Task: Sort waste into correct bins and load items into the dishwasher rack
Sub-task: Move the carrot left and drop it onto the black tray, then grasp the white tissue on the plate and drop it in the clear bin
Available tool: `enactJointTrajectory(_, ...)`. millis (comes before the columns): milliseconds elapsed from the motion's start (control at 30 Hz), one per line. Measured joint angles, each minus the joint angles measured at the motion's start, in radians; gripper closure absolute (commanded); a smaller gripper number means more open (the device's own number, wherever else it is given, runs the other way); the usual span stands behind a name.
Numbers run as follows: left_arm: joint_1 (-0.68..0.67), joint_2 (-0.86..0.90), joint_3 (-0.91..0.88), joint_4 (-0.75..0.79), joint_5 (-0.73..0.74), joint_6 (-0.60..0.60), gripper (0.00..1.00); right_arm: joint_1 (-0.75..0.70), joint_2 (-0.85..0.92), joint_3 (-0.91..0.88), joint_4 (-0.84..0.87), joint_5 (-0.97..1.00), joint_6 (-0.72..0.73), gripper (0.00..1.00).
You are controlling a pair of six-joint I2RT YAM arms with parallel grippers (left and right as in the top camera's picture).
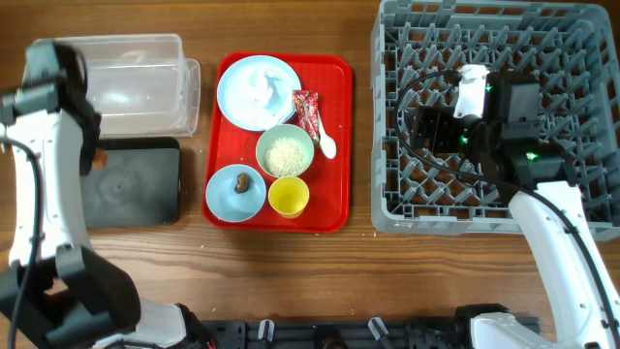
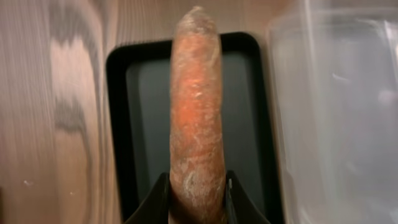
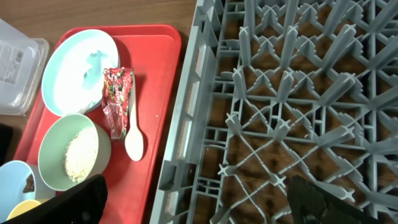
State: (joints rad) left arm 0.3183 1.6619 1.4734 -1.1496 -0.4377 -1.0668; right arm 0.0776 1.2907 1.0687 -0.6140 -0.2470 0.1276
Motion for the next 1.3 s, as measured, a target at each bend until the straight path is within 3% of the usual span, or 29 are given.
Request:
enactJointTrajectory(67, 0.056, 0.014, -0.149, 0.116, 0.029, -0.055, 0.96, 0.000, 0.000, 0.000, 0.000, 0.000, 0.000, 0.06)
enactJointTrajectory(100, 0.072, 0.014, -0.238, 0.220, 0.054, -0.077, 0.90, 0.000, 0.000, 0.000, 0.001, 0.000, 0.000, 0.06)
enactJointTrajectory(167, 0.081, 0.017, -0.352, 0.336, 0.078, -0.099, 0.71, 0.000, 0.000, 0.000, 0.002, 0.000, 0.000, 0.05)
enactJointTrajectory(233, 0.081, 0.016, -0.438, 0.445, 0.096, -0.114, 0.45, 0.000, 0.000, 0.000, 0.000, 0.000, 0.000, 0.06)
enactJointTrajectory(300, 0.081, 0.016, -0.464, 0.456, 0.097, -0.123, 0.36, 0.000, 0.000, 0.000, -0.001, 0.000, 0.000, 0.06)
enactJointTrajectory(333, 0.081, 0.016, -0.467, 0.460, 0.097, -0.121, 0.25, 0.000, 0.000, 0.000, 0.000, 0.000, 0.000, 0.06)
enactJointTrajectory(433, 0.081, 0.016, -0.466, 0.465, 0.105, -0.097, 0.21, 0.000, 0.000, 0.000, 0.000, 0.000, 0.000, 0.05)
enactJointTrajectory(500, 0.081, 0.011, -0.447, 0.448, 0.178, 0.040, 0.13, 0.000, 0.000, 0.000, 0.001, 0.000, 0.000, 0.05)
enactJointTrajectory(600, 0.045, -0.083, -0.343, 0.499, 0.509, 0.445, 0.12, 0.000, 0.000, 0.000, 0.009, 0.000, 0.000, 0.05)
enactJointTrajectory(667, 0.003, -0.138, -0.307, 0.523, 0.597, 0.541, 0.09, 0.000, 0.000, 0.000, 0.009, 0.000, 0.000, 0.05)
enactJointTrajectory(733, -0.180, -0.192, -0.170, 0.521, 0.685, 0.678, 0.05, 0.000, 0.000, 0.000, 0.013, 0.000, 0.000, 0.05)
enactJointTrajectory(867, -0.389, 0.004, 0.175, 0.308, 0.606, 0.785, 0.01, 0.000, 0.001, 0.000, 0.015, 0.000, 0.003, 0.02)
enactJointTrajectory(900, -0.443, 0.109, 0.299, 0.286, 0.535, 0.813, 0.00, 0.000, 0.001, 0.000, 0.015, 0.000, 0.003, 0.02)
enactJointTrajectory(967, -0.499, 0.226, 0.378, 0.284, 0.474, 0.838, 0.01, 0.000, 0.001, 0.000, 0.011, 0.000, 0.007, 0.01)
enactJointTrajectory(1100, -0.535, 0.483, 0.388, 0.346, 0.420, 0.883, 0.01, 0.000, 0.001, 0.000, 0.008, 0.000, 0.007, 0.01)
enactJointTrajectory(1200, -0.555, 0.560, 0.388, 0.383, 0.412, 0.927, 0.07, 0.000, 0.001, 0.000, 0.008, 0.000, 0.007, 0.01)
enactJointTrajectory(1300, -0.581, 0.595, 0.388, 0.410, 0.409, 0.945, 0.25, 0.000, 0.001, 0.000, 0.008, 0.000, 0.007, 0.01)
